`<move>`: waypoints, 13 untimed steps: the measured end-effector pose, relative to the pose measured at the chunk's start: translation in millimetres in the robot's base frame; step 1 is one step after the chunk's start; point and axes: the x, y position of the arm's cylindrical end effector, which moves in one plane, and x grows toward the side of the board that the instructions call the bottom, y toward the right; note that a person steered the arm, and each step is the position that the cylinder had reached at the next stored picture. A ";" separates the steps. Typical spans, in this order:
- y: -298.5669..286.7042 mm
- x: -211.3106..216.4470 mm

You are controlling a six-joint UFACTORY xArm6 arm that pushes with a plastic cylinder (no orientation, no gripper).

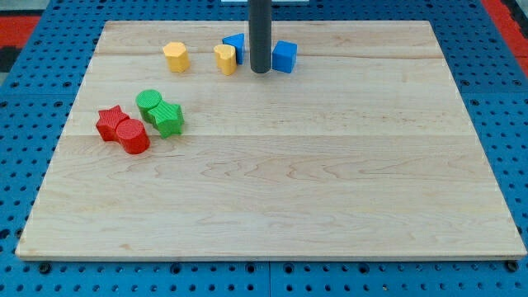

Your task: Move your arm towards the top of the board

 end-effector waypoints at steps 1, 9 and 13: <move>-14.2 0.0; -119.3 50.9; -238.3 -82.9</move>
